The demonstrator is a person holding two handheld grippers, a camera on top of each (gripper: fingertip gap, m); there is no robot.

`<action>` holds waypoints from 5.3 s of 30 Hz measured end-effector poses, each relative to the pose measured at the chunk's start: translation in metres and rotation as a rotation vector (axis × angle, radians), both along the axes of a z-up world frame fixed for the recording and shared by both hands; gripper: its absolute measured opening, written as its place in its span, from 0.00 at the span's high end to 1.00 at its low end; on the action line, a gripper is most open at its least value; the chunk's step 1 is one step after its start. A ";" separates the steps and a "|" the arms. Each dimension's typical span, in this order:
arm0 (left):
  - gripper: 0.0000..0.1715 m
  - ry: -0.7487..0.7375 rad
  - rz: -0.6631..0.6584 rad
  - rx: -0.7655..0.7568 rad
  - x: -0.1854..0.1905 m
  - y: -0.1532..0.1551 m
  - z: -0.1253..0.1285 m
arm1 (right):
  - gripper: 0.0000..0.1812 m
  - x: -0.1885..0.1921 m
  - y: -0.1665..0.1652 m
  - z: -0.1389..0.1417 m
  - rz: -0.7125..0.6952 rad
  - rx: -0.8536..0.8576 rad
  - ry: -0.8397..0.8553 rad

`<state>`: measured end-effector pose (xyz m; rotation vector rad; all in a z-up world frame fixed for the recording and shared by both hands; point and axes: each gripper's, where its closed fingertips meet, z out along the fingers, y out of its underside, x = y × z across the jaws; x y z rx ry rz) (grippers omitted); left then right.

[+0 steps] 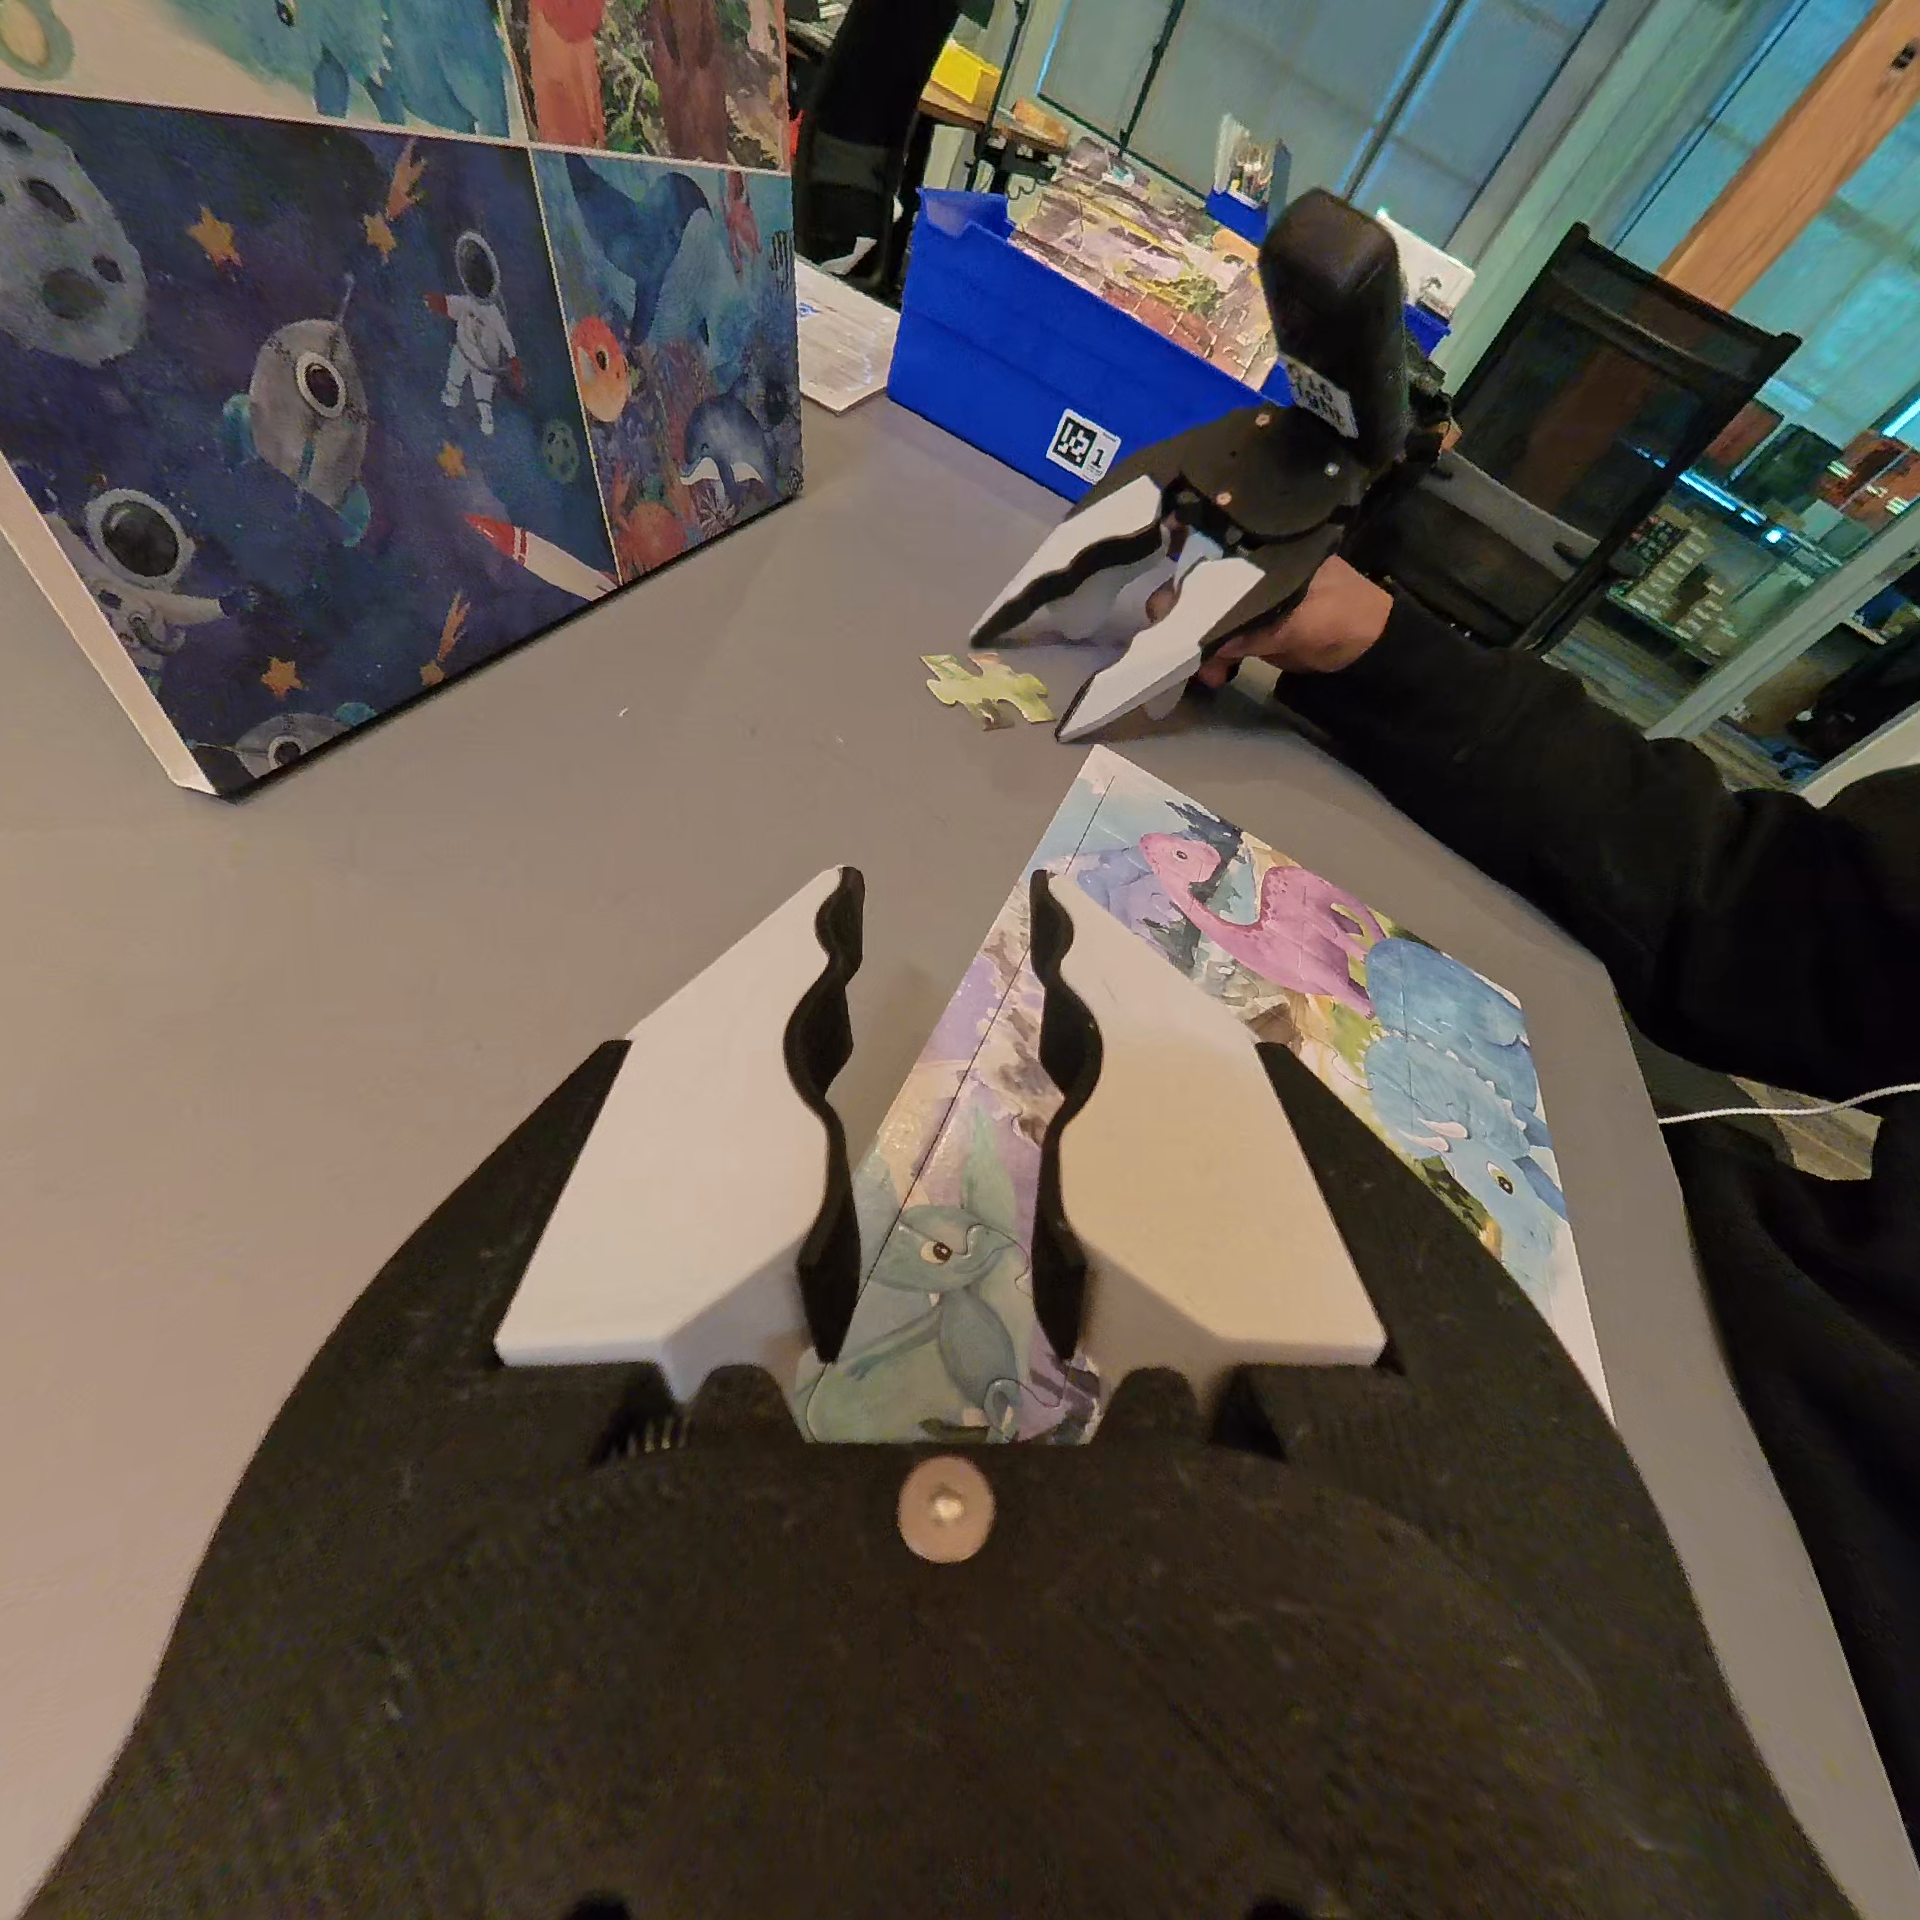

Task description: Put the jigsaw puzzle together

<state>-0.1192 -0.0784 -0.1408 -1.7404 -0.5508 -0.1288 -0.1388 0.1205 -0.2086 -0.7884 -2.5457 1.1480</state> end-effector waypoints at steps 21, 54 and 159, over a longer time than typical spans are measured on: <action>0.82 -0.006 0.001 0.005 0.000 0.000 0.000 | 0.76 0.052 -0.069 0.057 0.195 -0.212 0.016; 0.82 -0.030 0.002 0.018 -0.002 -0.001 0.000 | 0.76 0.166 -0.171 0.002 0.532 0.087 -0.023; 0.82 -0.039 -0.005 0.007 -0.001 0.000 -0.002 | 1.00 0.200 -0.207 0.003 0.630 -0.047 -0.220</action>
